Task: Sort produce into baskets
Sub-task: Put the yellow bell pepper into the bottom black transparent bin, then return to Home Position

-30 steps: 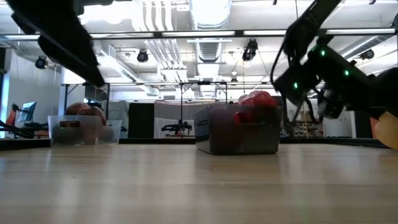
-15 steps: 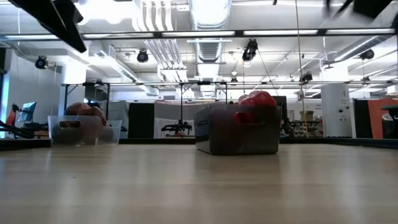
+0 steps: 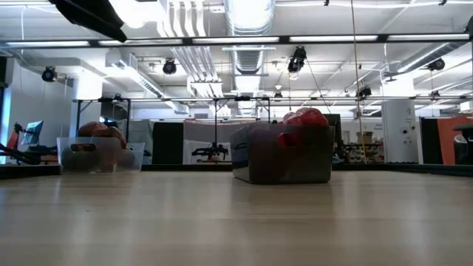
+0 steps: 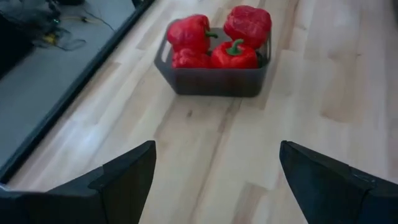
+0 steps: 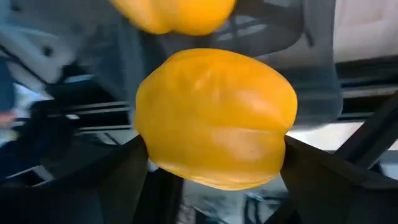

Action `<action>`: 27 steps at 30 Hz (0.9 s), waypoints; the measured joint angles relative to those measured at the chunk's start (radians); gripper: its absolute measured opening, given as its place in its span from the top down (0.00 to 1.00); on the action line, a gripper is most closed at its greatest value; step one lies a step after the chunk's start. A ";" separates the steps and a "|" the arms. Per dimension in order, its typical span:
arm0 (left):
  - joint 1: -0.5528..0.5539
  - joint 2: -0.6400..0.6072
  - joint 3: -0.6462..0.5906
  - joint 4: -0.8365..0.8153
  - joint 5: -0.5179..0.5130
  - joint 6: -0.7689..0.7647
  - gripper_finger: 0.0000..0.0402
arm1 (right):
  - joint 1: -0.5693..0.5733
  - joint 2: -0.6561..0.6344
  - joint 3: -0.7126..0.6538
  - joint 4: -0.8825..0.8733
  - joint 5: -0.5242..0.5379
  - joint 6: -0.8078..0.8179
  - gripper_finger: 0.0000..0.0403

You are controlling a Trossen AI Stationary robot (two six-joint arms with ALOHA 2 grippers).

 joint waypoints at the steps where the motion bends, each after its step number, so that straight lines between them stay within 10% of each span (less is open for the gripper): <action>1: -0.002 -0.013 0.000 -0.010 0.016 -0.001 0.19 | 0.001 0.022 0.000 -0.009 0.000 -0.030 0.17; 17: -0.015 -0.263 -0.004 -0.016 0.043 0.042 0.19 | -0.078 0.068 0.052 -0.125 0.041 -0.240 0.10; 27: -0.014 -0.480 -0.221 0.133 -0.117 0.111 0.19 | -0.308 -0.009 0.184 -0.096 0.636 -0.654 0.10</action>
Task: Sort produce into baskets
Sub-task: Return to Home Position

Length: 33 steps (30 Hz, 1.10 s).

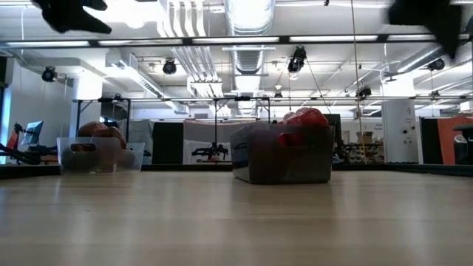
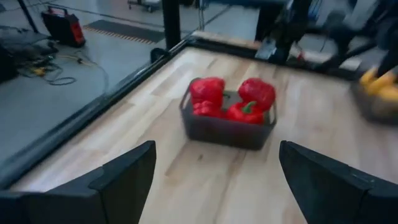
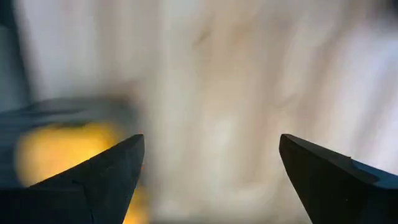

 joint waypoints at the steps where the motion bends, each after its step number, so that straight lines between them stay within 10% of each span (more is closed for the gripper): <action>1: 0.000 -0.026 -0.042 0.059 -0.001 0.001 0.19 | -0.022 0.001 0.001 0.011 0.061 -0.075 0.10; 9: 0.047 -0.164 -0.382 0.638 -0.055 0.111 0.19 | -0.241 -0.088 -0.153 0.265 0.203 -0.246 0.39; 19: 0.314 -0.306 -0.435 0.687 0.179 0.174 0.19 | -0.464 -0.555 -0.458 0.641 0.155 -0.179 0.94; 25: 0.581 -0.325 -0.447 0.685 0.522 0.183 0.19 | -0.493 -0.798 -0.512 0.616 0.159 -0.135 0.95; 33: 0.756 -0.332 -0.446 0.703 0.610 0.250 0.19 | -0.484 -0.922 -0.689 0.780 0.156 0.010 0.94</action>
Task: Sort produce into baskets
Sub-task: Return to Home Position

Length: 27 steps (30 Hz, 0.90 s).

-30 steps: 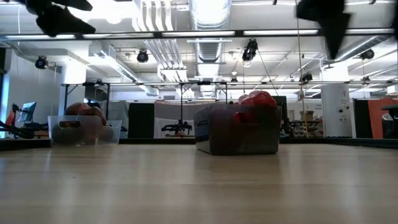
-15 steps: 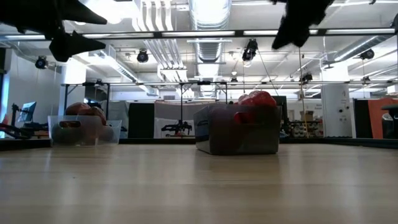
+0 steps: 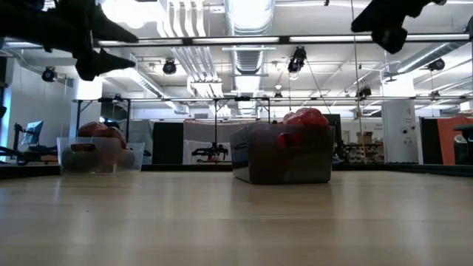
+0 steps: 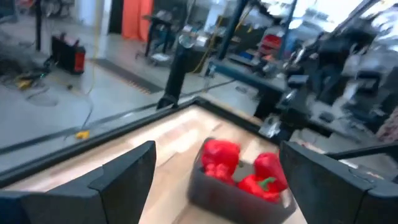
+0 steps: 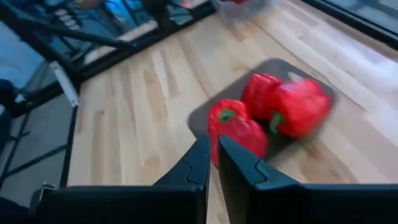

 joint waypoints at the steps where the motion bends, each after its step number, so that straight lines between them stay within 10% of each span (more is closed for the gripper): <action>1: 0.000 -0.008 0.000 0.008 0.004 0.007 0.19 | 0.006 -0.002 -0.034 0.066 -0.006 -0.032 0.94; 8: -0.002 -0.078 -0.031 -0.006 0.006 0.020 0.19 | 0.025 -0.035 -0.248 0.620 -0.145 -0.292 0.94; 27: -0.014 -0.319 -0.183 -0.002 0.073 -0.033 0.19 | 0.027 -0.111 -0.463 0.591 -0.179 -0.285 0.94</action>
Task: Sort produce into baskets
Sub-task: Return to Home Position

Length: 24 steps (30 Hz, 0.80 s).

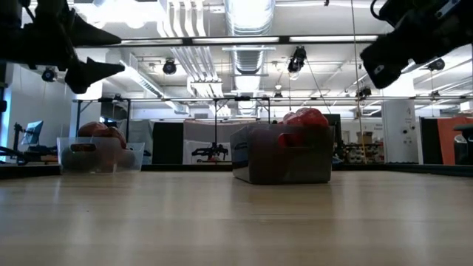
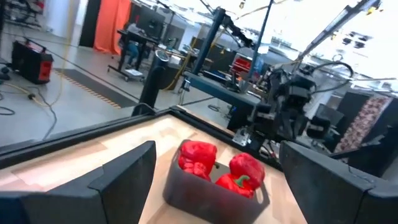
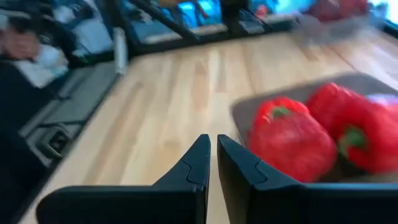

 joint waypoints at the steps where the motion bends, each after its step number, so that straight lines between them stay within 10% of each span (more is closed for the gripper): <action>1: -0.001 0.001 -0.003 0.001 0.009 0.000 0.19 | 0.000 0.005 -0.012 0.046 -0.004 0.000 0.94; 15: -0.108 0.014 -0.127 0.137 -0.091 0.009 0.19 | -0.025 -0.014 0.058 -0.109 -0.111 -0.046 0.94; 24: -0.121 0.010 -0.134 0.243 -0.094 0.045 0.19 | -0.120 -0.131 -0.104 0.135 -0.169 0.007 0.94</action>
